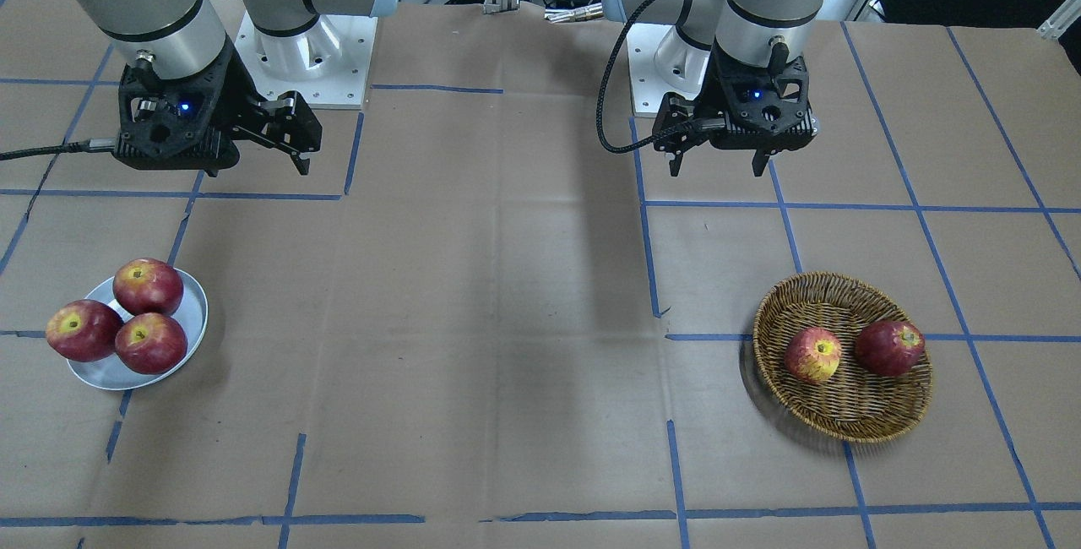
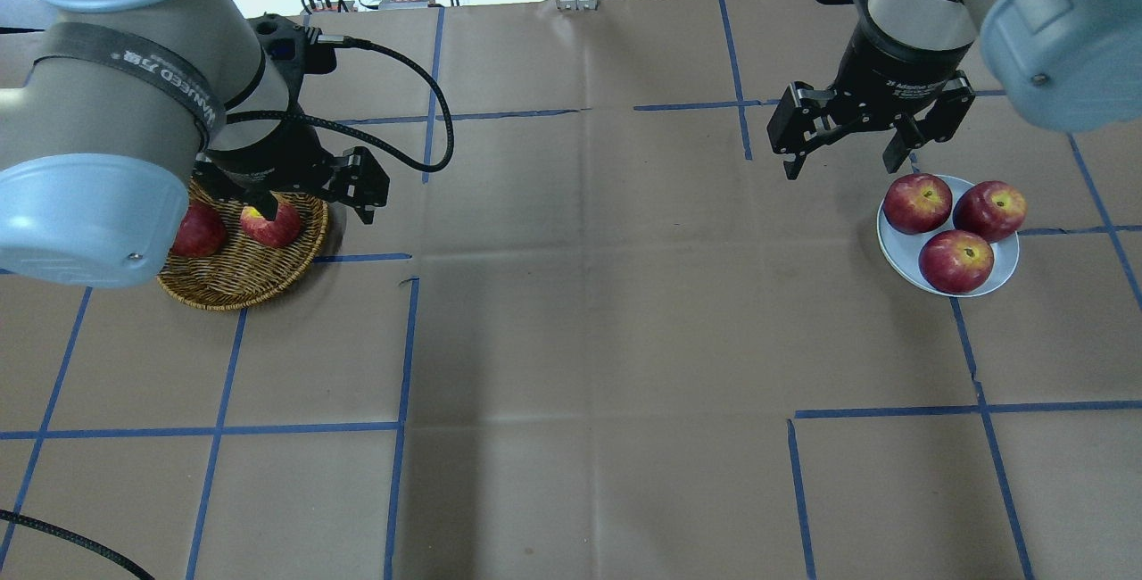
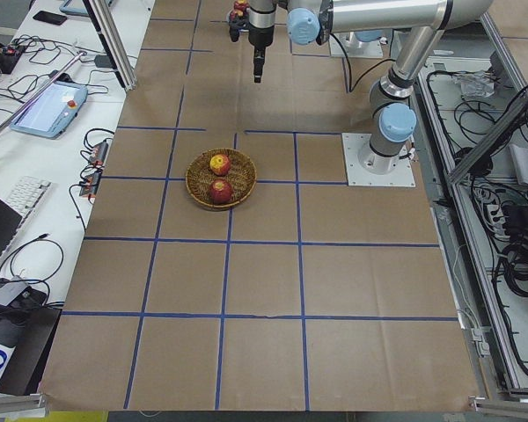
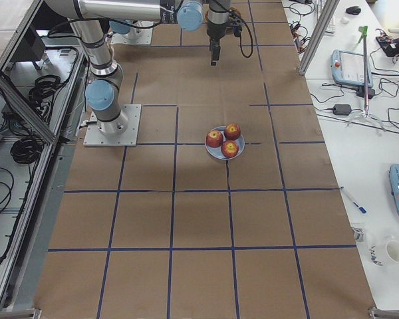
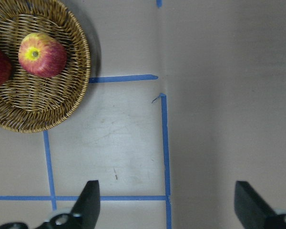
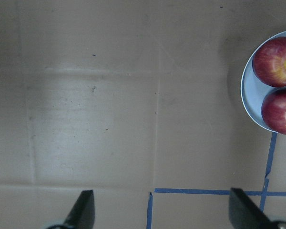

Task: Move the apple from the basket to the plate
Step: 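Lower the left gripper into the wicker basket over a yellow-red apple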

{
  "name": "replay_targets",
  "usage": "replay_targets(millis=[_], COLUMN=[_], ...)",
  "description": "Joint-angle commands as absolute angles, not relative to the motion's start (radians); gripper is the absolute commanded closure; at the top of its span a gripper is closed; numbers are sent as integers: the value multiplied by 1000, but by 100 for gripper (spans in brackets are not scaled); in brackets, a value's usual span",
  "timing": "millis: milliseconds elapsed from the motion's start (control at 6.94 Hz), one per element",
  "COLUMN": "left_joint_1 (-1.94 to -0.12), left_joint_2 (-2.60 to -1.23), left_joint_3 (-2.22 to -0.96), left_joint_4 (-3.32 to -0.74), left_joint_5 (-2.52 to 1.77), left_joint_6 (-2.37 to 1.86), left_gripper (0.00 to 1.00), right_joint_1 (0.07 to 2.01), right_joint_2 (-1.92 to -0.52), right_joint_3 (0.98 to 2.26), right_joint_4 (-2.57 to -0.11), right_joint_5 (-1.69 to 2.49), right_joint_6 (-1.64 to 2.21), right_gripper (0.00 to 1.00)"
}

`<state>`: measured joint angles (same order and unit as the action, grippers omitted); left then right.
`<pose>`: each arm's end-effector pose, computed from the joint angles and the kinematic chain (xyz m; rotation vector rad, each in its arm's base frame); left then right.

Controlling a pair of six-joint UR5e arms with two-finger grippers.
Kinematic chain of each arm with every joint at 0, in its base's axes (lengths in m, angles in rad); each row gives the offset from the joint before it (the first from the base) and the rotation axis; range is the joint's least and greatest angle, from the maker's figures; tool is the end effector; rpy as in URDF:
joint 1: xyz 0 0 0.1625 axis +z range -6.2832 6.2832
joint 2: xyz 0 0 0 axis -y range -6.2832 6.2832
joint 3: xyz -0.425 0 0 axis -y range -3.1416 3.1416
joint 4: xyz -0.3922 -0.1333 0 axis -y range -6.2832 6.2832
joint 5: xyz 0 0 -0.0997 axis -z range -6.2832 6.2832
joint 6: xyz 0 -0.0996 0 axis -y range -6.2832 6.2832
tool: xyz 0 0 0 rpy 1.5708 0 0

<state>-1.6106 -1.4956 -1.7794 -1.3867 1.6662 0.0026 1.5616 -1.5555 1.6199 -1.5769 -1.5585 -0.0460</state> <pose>-0.1421 -0.4561 0.4402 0.0609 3.0455 -0.0799 0.1300 -0.4928 0.4570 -0.0570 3.1259 0.0906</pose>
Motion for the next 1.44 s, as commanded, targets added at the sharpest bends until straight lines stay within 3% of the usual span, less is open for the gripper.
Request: replay_targets(millis=[0,864,1296], left_joint_1=[-1602,-1356,-1321], left_joint_2=[-1517,-1741,-1862], left_joint_3=[-1772,-1772,-1744], left_joint_4=[-1388,-1105,-1016], left_joint_5=[1672,1661,1625], left_joint_6=[-3,533,564], left_gripper=[0,0,0], right_joint_1=[1562,1562,1562], right_joint_2=[-1555,-1555,-1555], right_joint_3=[1620,1620,1620], right_joint_4=[-1577,-1577,-1577], right_joint_5=[-1559,-1557,-1559], right_joint_6=[-46,-46,-46], right_gripper=[0,0,0])
